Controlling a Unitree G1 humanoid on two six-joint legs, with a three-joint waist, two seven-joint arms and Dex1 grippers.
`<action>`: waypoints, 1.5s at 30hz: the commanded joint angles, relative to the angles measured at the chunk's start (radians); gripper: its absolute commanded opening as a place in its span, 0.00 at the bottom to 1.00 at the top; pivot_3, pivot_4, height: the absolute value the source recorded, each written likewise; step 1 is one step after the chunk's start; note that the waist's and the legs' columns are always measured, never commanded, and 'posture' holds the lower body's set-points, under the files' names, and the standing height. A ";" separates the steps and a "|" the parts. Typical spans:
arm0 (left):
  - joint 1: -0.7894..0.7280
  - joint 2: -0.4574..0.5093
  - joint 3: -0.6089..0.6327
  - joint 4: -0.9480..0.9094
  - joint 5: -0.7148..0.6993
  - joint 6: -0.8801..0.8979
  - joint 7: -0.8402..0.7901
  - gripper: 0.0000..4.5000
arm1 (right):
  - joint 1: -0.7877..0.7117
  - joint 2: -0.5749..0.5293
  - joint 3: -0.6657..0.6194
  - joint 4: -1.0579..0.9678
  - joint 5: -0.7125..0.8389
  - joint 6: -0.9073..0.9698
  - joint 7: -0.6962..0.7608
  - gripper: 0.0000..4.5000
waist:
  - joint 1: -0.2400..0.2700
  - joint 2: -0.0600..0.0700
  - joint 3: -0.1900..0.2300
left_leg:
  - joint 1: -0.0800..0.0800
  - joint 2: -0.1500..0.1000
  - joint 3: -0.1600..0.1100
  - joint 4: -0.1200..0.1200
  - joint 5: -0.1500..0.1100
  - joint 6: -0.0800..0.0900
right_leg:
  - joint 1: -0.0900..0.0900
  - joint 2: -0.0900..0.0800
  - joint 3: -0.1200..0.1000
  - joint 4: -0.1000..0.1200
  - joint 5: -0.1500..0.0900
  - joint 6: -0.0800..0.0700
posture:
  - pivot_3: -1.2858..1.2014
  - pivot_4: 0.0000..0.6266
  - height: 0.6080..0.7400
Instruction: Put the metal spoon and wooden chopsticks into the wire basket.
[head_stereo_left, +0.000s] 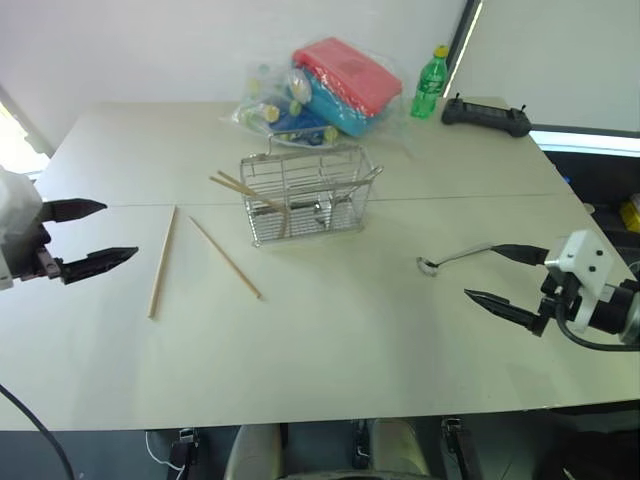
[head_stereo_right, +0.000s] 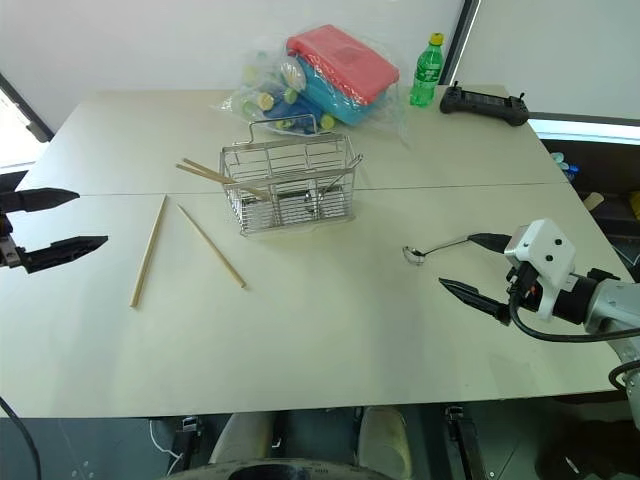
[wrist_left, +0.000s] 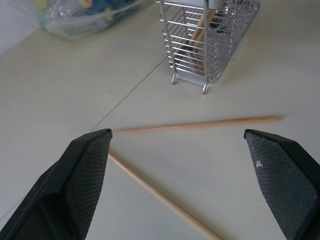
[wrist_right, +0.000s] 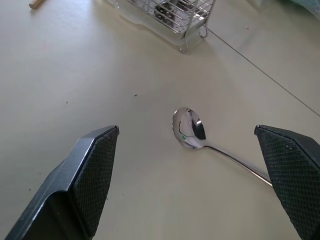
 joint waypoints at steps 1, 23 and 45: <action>-0.017 0.027 -0.004 -0.008 0.000 -0.025 -0.014 0.99 | -0.008 0.002 -0.029 -0.037 0.019 0.001 -0.009 1.00 | 0.000 0.000 0.000 | 0.000 0.000 0.000 0.000 0.000 0.000 | 0.000 0.000 0.000 0.000 0.000 0.000 | 0.52 0.24 0.53; -0.150 0.010 -0.096 -0.061 -0.062 0.047 0.015 0.99 | -0.092 -0.044 0.030 0.045 -0.023 -0.049 0.042 1.00 | -0.001 0.000 0.000 | 0.000 0.000 0.000 0.001 0.000 0.000 | 0.002 0.000 0.000 0.001 0.000 0.000 | 0.52 0.24 0.53; -0.251 -0.065 -0.358 -0.425 -0.352 0.225 0.023 0.99 | -1.015 -0.056 0.799 1.001 -0.428 -0.568 0.637 1.00 | -0.022 0.000 0.000 | 0.001 0.000 0.000 0.002 0.001 0.000 | 0.003 0.001 0.001 0.005 0.002 0.002 | 0.52 0.24 0.53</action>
